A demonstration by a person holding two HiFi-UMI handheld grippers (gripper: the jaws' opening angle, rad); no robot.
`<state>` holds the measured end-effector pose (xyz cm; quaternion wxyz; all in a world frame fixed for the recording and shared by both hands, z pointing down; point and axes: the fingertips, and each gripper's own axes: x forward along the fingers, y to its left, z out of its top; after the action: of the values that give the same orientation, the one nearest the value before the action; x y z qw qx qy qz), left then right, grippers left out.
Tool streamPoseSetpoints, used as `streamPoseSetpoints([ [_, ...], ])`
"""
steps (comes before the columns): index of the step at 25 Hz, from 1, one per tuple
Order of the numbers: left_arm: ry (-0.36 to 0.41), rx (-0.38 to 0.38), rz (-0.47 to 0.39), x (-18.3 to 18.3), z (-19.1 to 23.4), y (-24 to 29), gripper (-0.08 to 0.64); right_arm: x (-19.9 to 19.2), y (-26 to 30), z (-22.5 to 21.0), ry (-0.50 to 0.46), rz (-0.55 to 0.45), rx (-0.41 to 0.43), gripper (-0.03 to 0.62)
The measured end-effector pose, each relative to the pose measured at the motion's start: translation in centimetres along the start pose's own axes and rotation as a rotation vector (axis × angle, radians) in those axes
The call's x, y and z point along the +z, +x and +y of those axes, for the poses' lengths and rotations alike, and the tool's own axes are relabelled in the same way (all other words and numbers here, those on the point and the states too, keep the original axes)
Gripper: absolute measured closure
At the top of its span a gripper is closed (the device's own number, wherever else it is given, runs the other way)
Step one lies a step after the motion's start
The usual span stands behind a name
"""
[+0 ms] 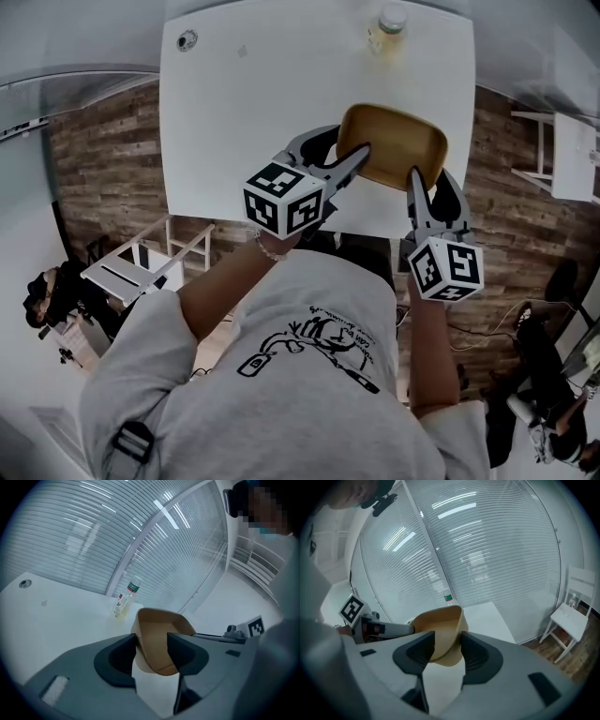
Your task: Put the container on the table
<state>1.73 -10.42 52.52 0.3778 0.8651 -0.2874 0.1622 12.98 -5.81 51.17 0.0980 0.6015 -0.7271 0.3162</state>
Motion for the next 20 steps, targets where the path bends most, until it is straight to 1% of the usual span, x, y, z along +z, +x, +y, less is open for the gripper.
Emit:
streamPoseSetpoints([
  [9, -0.017, 0.015, 0.037, -2.9, 2.5, 2.2, 0.362, -3.4, 2.9, -1.9, 0.021, 0.043, -0.012, 0.423],
  [16, -0.011, 0.029, 0.081, -5.6, 4.1, 3.6, 0.362, -6.2, 4.7, -3.1, 0.037, 0.085, -0.02, 0.423],
  [20, -0.003, 0.043, 0.09, -6.7, 5.2, 4.9, 0.362, -7.7, 5.7, -3.8, 0.042, 0.099, -0.02, 0.423],
])
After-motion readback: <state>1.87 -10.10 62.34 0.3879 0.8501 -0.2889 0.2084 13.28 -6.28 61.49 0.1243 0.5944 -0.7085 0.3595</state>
